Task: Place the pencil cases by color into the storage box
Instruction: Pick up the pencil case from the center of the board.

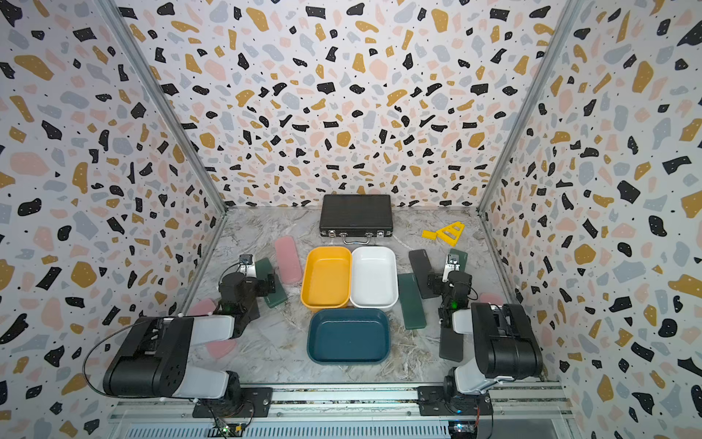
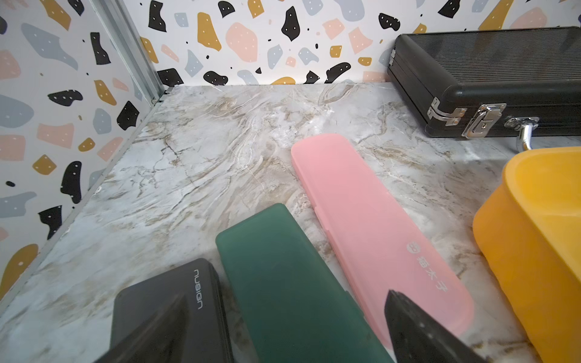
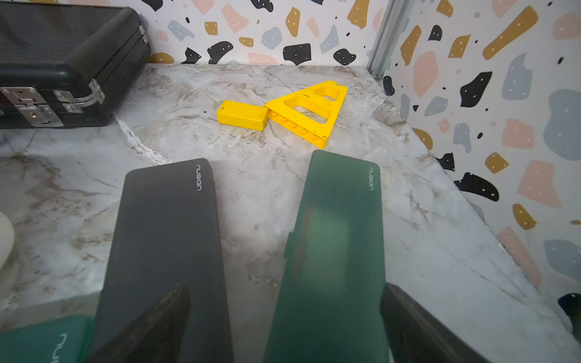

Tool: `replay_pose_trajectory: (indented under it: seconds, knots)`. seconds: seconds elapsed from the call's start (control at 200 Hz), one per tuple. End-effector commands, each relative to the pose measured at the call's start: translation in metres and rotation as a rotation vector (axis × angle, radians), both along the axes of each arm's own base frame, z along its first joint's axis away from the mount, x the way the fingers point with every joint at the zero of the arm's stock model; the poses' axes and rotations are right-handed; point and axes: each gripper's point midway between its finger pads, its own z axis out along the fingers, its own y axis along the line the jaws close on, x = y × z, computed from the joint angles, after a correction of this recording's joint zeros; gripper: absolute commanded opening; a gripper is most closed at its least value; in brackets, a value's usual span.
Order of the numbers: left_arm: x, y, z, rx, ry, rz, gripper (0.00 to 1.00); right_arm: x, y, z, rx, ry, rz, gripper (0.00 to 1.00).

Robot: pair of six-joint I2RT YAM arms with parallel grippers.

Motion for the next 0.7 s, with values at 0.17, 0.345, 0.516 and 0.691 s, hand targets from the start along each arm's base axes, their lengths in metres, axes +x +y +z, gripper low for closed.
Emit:
replay_pose_trajectory:
  seconds: [0.17, 0.345, 0.516, 0.691]
  knots:
    - [0.0044, 0.0005, 0.0109, 0.0, -0.038, -0.005, 1.0, 0.0026, 0.0015, 0.0051, -0.001, -0.009, 0.004, 1.0]
    - [0.0042, 0.0005, 0.0107, 0.001, -0.038, -0.006, 1.0, 0.0025, 0.0012, 0.0048, -0.001, -0.008, 0.004, 1.0]
    - [0.0042, 0.0007, 0.0112, 0.0, -0.039, -0.004, 1.0, 0.0027, 0.0017, 0.0052, -0.002, -0.009, 0.006, 1.0]
    - [0.0045, 0.0006, 0.0113, 0.001, -0.039, -0.005, 1.0, 0.0023, 0.0014, 0.0047, -0.001, -0.008, 0.005, 1.0]
